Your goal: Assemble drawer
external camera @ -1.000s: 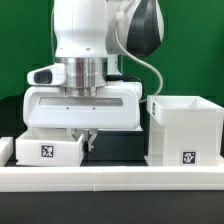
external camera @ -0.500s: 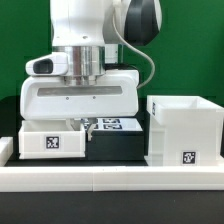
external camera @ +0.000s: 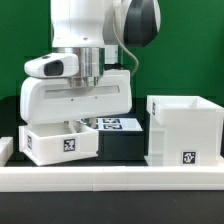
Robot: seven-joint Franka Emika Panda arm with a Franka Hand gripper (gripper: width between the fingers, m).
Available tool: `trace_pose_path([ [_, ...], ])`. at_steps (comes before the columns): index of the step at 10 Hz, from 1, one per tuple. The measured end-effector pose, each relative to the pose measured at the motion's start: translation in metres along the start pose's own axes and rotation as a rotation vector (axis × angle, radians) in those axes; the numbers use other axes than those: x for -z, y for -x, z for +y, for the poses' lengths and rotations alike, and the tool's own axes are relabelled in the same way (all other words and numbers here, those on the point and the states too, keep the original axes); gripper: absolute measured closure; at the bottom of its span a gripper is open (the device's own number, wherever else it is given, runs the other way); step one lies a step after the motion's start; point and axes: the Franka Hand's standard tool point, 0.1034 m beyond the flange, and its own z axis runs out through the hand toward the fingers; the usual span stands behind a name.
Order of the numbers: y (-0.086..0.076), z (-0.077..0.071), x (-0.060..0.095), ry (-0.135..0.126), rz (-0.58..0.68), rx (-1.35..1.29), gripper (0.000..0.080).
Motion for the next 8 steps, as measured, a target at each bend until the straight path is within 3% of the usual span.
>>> trace_pose_path([
  [4,0.005,0.004,0.000,0.006,-0.014,0.209,0.0758],
  [7,0.012,0.003,0.000,0.040,-0.039,0.607,0.0758],
  [8,0.013,0.000,0.001,0.039,-0.054,0.716,0.0758],
])
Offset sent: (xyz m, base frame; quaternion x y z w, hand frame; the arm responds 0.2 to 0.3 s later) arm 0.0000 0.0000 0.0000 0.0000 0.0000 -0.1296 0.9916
